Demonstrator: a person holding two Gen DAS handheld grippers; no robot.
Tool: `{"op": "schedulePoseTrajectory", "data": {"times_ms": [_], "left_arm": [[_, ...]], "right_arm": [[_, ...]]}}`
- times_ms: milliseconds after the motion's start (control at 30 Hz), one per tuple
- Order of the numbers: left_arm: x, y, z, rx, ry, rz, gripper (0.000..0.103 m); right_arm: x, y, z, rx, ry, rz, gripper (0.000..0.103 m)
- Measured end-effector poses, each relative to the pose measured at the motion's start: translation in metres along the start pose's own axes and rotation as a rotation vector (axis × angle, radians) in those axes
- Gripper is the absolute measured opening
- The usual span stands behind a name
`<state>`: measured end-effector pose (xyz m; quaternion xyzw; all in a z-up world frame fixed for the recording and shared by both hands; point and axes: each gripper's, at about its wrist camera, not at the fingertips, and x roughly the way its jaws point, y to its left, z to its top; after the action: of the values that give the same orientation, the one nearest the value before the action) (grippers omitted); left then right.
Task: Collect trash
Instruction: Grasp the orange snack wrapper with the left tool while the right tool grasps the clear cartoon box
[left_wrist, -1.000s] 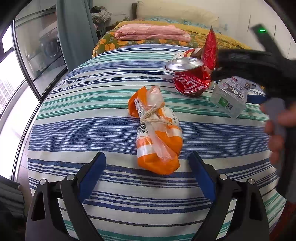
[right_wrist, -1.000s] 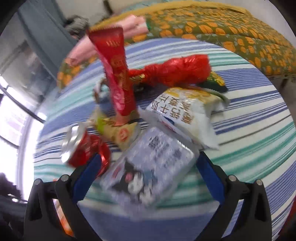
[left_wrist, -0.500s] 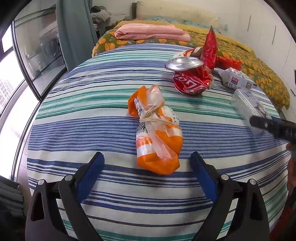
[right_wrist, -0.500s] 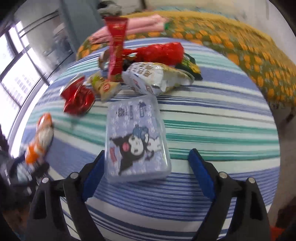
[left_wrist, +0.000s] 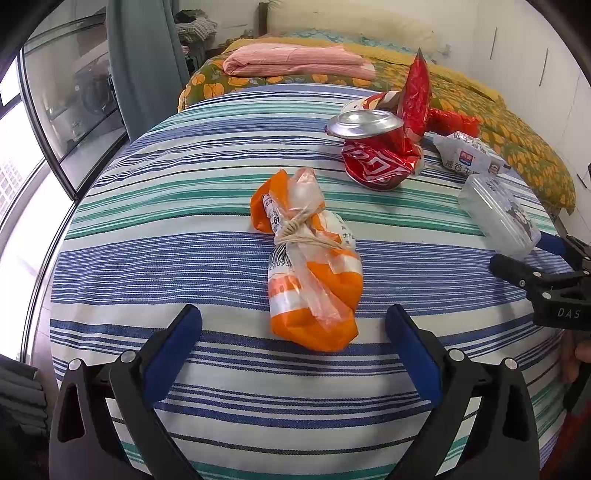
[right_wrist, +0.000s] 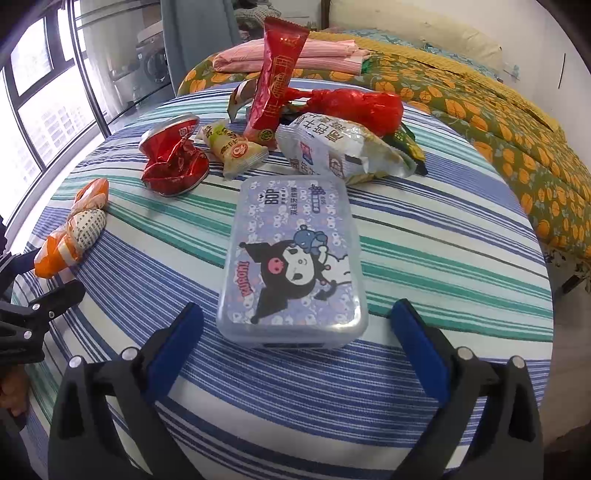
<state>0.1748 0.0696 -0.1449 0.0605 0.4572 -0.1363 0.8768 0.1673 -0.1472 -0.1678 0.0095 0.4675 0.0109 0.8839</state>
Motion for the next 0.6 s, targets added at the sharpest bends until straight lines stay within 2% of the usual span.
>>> {"op": "schedulePoseTrajectory", "data": {"times_ms": [67,233,333,400,500,533,567,600], "left_arm": [[-0.004,0.005,-0.001,-0.017,-0.009,-0.035,0.097],[-0.013,0.015,0.01,-0.064,-0.008,-0.133,0.097],[-0.005,0.009,0.026,-0.057,0.008,-0.124,0.097],[0.006,0.005,0.034,-0.039,0.034,-0.072,0.097],[0.019,0.004,0.039,-0.026,0.072,-0.023,0.082],[0.017,0.004,0.04,-0.02,0.064,-0.016,0.071],[0.016,0.004,0.04,-0.014,0.062,-0.015,0.065],[0.014,0.004,0.039,-0.011,0.059,-0.014,0.046]], "right_arm": [[-0.005,-0.004,-0.002,0.009,-0.006,0.032,0.099],[-0.02,-0.022,0.012,0.045,0.048,0.154,0.098],[-0.019,-0.011,0.032,-0.012,0.094,0.164,0.098],[-0.011,-0.003,0.043,-0.038,0.123,0.139,0.098],[0.004,-0.001,0.055,-0.03,0.156,0.081,0.095],[0.005,-0.003,0.056,-0.019,0.158,0.09,0.089],[0.005,-0.004,0.056,-0.016,0.162,0.102,0.064],[0.005,-0.006,0.056,-0.018,0.166,0.108,0.062]]}}
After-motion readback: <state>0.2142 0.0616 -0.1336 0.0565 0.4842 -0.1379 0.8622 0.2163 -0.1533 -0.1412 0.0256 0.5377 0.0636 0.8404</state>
